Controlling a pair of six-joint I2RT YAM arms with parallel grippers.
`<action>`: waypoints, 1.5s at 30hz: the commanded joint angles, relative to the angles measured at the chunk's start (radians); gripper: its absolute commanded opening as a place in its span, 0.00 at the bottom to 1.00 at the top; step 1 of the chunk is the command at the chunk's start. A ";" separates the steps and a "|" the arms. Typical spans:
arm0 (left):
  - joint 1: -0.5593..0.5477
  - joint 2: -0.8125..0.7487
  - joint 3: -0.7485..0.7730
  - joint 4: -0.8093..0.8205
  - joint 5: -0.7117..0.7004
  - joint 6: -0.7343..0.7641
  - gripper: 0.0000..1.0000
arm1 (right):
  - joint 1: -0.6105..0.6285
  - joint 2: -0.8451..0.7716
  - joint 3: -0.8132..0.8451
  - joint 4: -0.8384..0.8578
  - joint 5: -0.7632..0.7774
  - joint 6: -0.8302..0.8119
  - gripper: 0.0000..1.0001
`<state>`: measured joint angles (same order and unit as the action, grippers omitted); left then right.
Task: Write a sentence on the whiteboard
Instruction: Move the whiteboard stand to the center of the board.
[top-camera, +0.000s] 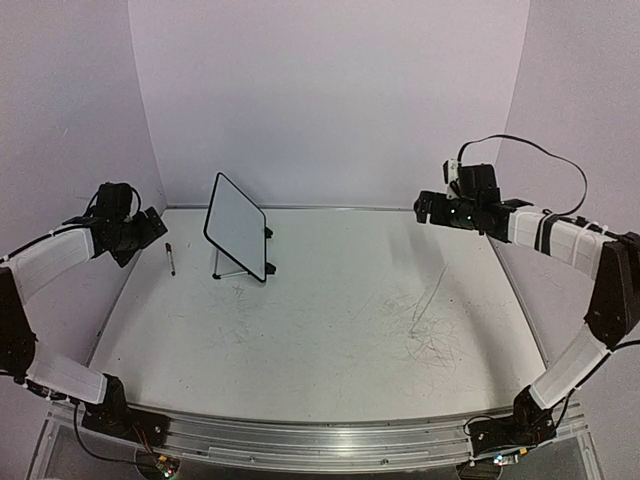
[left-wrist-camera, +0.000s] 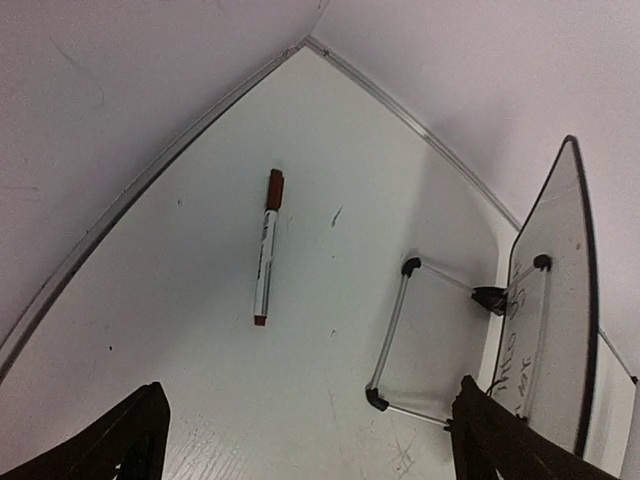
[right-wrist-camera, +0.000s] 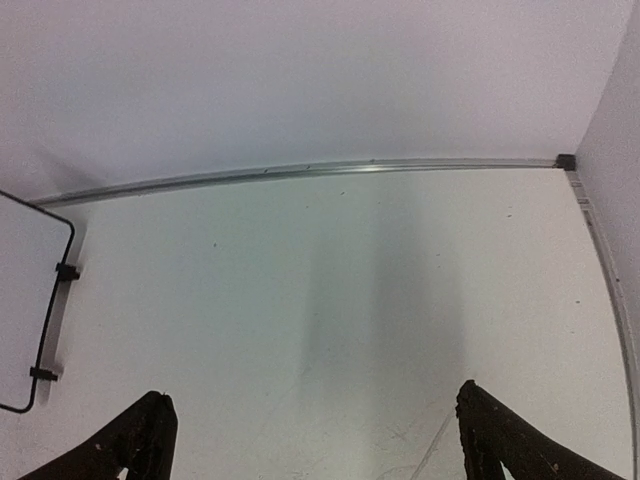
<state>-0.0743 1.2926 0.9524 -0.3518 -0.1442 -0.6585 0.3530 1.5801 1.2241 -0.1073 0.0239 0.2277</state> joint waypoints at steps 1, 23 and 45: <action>0.016 0.065 -0.008 -0.006 0.119 -0.063 0.99 | 0.064 0.105 0.041 0.029 -0.223 -0.084 0.98; 0.015 0.672 0.273 0.215 0.483 -0.018 0.58 | 0.299 0.482 0.269 0.271 -0.505 0.022 0.87; -0.041 1.054 0.697 0.211 0.671 0.087 0.27 | 0.299 0.294 0.049 0.294 -0.382 0.018 0.88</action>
<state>-0.0937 2.3014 1.6045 -0.1301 0.4260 -0.6079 0.6514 1.9087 1.2533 0.1497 -0.3775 0.2379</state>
